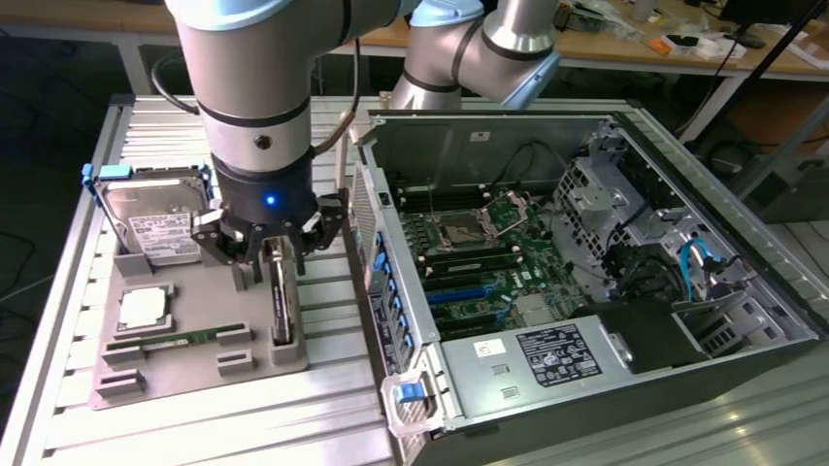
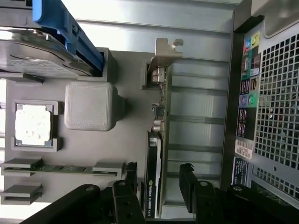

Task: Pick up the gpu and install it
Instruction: 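Pick up the gpu and move the gpu toward the slot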

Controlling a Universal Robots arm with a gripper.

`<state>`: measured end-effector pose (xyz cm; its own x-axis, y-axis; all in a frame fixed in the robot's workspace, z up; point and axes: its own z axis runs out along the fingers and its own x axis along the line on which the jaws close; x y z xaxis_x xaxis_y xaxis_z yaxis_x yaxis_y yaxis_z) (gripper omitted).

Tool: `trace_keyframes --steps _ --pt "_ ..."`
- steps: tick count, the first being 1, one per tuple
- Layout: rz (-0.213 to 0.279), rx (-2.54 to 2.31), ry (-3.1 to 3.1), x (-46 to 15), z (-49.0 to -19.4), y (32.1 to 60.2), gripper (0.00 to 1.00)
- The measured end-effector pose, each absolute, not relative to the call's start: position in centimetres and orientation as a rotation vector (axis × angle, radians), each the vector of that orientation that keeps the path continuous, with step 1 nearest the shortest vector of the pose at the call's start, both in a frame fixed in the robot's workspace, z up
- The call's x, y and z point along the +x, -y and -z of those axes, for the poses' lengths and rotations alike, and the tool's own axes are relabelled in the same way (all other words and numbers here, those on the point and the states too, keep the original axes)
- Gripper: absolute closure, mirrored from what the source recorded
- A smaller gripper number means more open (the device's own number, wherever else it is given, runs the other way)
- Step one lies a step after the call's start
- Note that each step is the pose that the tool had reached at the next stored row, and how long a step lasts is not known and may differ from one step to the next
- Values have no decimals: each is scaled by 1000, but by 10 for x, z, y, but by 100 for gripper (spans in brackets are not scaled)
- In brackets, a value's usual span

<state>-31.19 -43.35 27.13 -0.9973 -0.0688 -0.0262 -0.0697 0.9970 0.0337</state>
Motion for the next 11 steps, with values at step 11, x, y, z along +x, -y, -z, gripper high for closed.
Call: trace_keyframes --steps 11 --pt "-54 -105 -3114 -312 -251 434 51"
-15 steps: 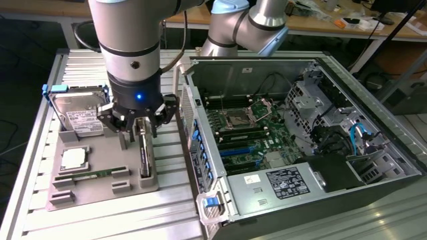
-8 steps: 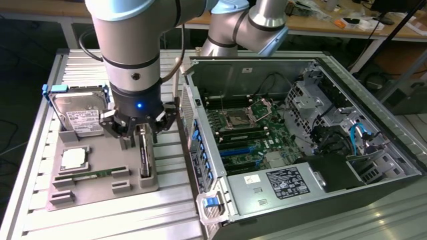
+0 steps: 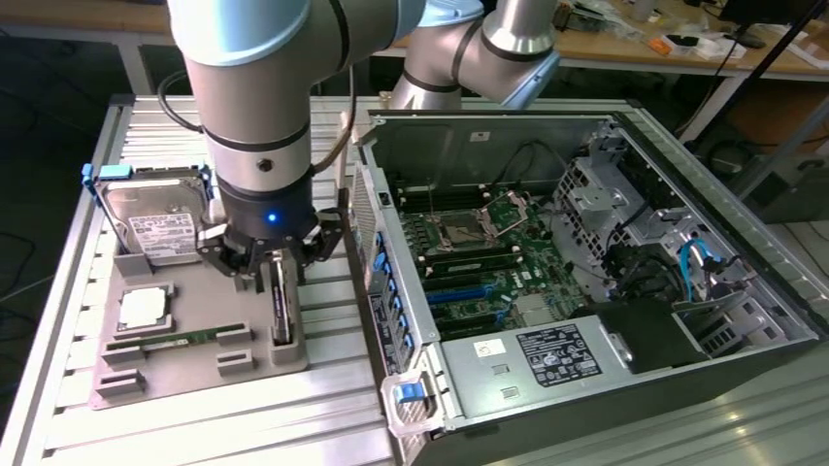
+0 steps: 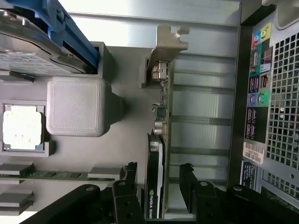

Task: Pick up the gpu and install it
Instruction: 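Pick up the gpu and move the gpu toward the slot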

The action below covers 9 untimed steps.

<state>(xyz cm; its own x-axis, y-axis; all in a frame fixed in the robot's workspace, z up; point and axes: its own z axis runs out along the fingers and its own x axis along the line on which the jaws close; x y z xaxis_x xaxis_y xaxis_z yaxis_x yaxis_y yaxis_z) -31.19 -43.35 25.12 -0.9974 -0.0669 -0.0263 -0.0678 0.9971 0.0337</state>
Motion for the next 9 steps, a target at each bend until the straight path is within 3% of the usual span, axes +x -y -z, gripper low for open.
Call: trace_keyframes --steps 9 --pt "-54 -105 -3114 -312 -244 433 51"
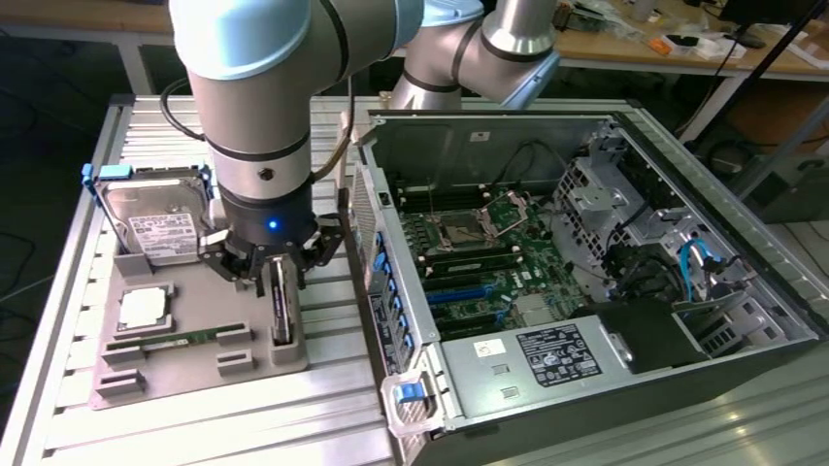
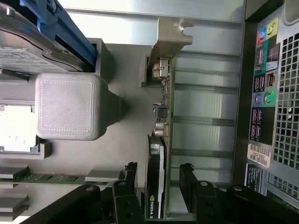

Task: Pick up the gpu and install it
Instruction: 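Pick up the gpu and move the gpu toward the slot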

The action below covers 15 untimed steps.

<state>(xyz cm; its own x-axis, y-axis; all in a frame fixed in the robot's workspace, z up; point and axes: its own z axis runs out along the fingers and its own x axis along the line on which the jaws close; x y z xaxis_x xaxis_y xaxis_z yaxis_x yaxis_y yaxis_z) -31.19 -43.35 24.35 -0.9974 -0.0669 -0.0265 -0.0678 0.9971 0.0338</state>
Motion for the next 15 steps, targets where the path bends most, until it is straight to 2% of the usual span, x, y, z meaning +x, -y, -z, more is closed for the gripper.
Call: trace_keyframes --steps 10,11,12,13,14,15 --pt "-54 -105 -3114 -312 -242 434 51" --pt "-54 -105 -3114 -312 -242 434 49" --pt "-54 -105 -3114 -312 -242 434 44" --pt "-54 -105 -3114 -312 -242 434 44" --pt "-54 -105 -3114 -312 -241 434 38" --pt "-54 -105 -3114 -312 -241 434 38"
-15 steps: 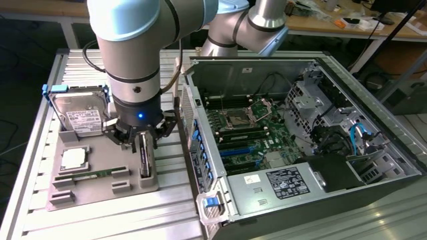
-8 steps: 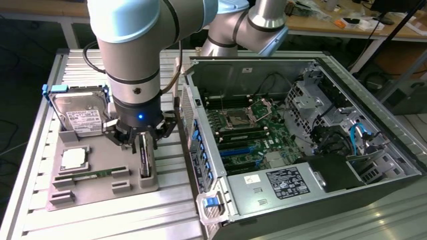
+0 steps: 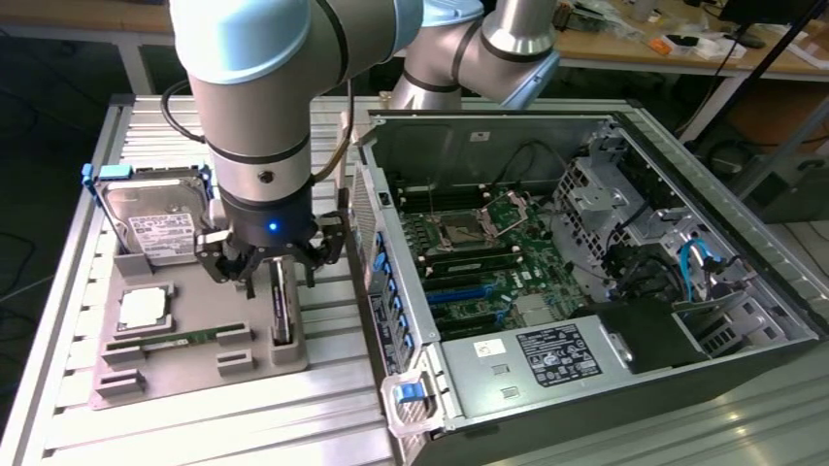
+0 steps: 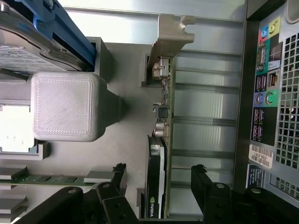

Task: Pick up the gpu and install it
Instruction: 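Pick up the gpu and move the gpu toward the slot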

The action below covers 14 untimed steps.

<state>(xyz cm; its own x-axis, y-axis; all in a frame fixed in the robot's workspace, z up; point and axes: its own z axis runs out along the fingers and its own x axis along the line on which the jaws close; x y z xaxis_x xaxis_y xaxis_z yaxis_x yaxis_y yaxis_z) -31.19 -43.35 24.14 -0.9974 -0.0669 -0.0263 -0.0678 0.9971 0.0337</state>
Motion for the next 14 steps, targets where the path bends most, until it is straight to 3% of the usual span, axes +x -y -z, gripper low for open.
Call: trace_keyframes --steps 1,2,5,8,9,14 --pt "-54 -105 -3114 -312 -241 434 38" --pt "-54 -105 -3114 -312 -241 434 31" --pt "-54 -105 -3114 -312 -241 434 31" --pt "-54 -105 -3114 -312 -241 434 39" --pt "-54 -104 -3114 -312 -241 434 46" --pt "-53 -40 -3115 -312 -241 433 46"
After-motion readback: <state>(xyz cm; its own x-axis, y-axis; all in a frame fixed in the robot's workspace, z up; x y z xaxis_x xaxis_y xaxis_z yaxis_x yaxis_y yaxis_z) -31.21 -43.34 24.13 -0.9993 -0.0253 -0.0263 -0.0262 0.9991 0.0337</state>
